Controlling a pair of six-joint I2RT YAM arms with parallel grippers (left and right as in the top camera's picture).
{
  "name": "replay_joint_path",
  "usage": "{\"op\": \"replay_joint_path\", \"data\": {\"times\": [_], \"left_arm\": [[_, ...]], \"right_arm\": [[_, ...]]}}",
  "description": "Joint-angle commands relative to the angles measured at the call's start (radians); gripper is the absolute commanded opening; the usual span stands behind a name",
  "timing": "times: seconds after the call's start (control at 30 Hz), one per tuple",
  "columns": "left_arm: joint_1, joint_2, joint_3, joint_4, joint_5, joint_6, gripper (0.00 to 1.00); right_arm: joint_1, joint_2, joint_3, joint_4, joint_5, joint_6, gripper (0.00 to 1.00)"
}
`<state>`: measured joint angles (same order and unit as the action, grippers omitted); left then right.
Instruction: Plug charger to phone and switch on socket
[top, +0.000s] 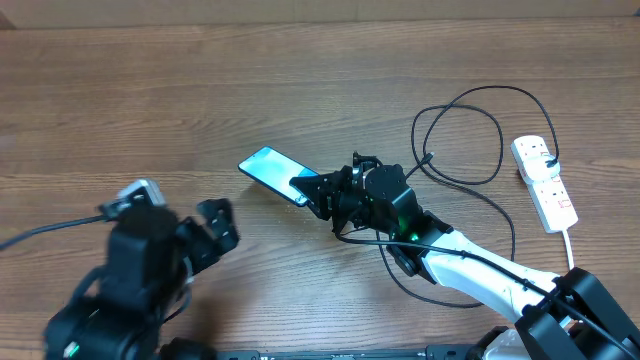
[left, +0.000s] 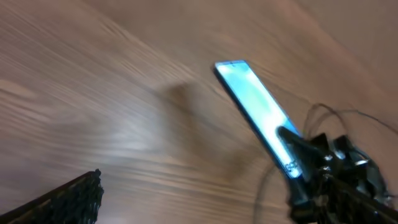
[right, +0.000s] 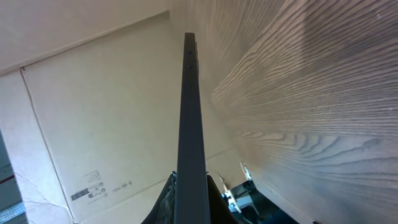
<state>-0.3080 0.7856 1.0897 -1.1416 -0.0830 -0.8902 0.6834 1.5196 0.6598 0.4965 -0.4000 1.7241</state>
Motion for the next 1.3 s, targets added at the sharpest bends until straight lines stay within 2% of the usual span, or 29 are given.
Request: {"op": "replay_joint_path", "data": {"times": [0.0,0.07,0.17,0.3,0.37,0.47,0.53,0.6,0.7,0.83,0.93,1.03,1.27], "left_arm": [[-0.006,0.013,-0.102,0.137,0.225,-0.220,1.00],[-0.006,0.024,-0.148,0.255,0.288,-0.263,1.00],[-0.006,0.045,-0.180,0.363,0.302,-0.335,1.00],[0.010,0.100,-0.180,0.390,0.329,-0.386,0.99],[0.042,0.136,-0.180,0.384,0.394,-0.386,1.00],[0.148,0.209,-0.180,0.383,0.597,-0.336,1.00],[0.244,0.253,-0.180,0.383,0.719,-0.251,0.95],[0.320,0.273,-0.180,0.375,0.773,-0.192,0.92],[0.416,0.278,-0.180,0.354,0.836,-0.153,1.00],[0.463,0.293,-0.181,0.335,0.867,-0.099,1.00],[0.455,0.316,-0.182,0.340,0.897,-0.114,0.91],[0.451,0.345,-0.182,0.370,0.944,-0.127,0.80],[0.448,0.404,-0.182,0.395,0.948,-0.138,0.80]], "right_arm": [[0.005,-0.003,0.009,0.018,-0.007,-0.031,0.04],[0.005,-0.003,0.009,0.018,-0.016,-0.031,0.04],[0.005,-0.003,0.009,0.018,-0.032,-0.031,0.04],[0.005,-0.003,0.009,0.018,-0.055,-0.031,0.04],[0.004,-0.003,0.009,0.018,-0.062,-0.047,0.04],[-0.003,-0.003,0.009,0.018,-0.068,-0.103,0.04],[-0.008,-0.003,0.009,0.018,-0.090,-0.110,0.04],[-0.015,-0.003,0.009,0.018,-0.108,-0.127,0.04],[-0.029,-0.003,0.009,0.017,-0.118,-0.159,0.04],[-0.033,-0.003,0.009,0.077,-0.109,-0.154,0.04],[-0.019,-0.003,0.009,0.136,-0.104,-0.153,0.04],[0.006,-0.003,0.009,0.119,-0.063,-0.056,0.04],[0.051,-0.003,0.009,0.079,0.004,0.157,0.04]]}}
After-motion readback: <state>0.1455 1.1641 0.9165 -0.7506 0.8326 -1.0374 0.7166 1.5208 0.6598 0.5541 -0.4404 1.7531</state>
